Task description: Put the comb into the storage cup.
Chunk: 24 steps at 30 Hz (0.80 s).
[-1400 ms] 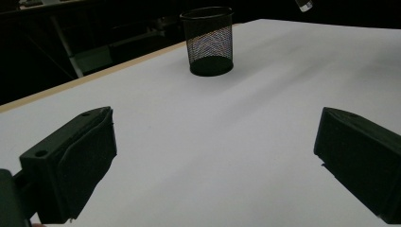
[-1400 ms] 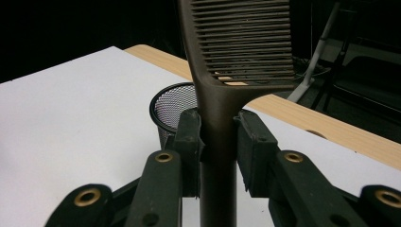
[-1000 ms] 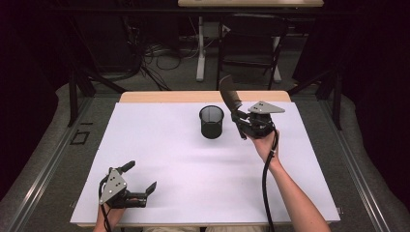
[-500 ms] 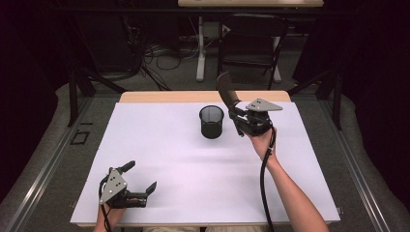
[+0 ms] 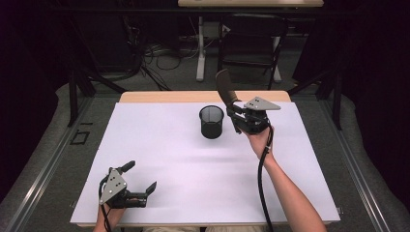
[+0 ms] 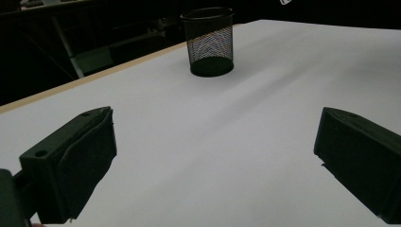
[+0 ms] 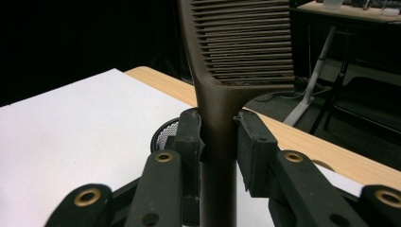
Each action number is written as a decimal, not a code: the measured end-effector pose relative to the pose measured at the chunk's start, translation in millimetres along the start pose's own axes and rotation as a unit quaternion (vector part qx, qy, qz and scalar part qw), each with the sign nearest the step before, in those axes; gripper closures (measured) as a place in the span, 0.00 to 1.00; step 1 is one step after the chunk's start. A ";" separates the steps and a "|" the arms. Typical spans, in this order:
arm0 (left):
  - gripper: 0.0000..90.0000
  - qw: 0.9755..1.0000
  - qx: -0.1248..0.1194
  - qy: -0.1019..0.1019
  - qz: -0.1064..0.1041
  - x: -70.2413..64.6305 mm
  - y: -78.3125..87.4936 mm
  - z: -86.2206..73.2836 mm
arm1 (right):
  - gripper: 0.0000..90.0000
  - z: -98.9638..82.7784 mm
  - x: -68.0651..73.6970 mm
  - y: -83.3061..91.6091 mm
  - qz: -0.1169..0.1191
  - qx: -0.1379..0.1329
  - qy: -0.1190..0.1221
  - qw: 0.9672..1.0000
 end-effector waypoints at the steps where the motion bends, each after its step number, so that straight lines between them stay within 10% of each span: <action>1: 0.00 1.000 0.000 -0.001 0.001 0.0 0.2 0.2 | 0.80 0.3 0.2 -0.3 0.000 0.000 -0.001 1.000; 24: 0.00 1.000 0.000 -0.002 0.001 0.4 0.1 0.1 | 0.80 5.2 2.4 -11.6 0.004 -0.025 -0.005 1.000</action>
Point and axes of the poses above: each handheld gripper's, and its own axes: y roughly backward along the jaws, z roughly out of its top, x roughly to its left, the point moved 5 cm from there along -y, roughly forward along the jaws, and after that the axes turned 4 degrees about -z, right-handed, at the moved point
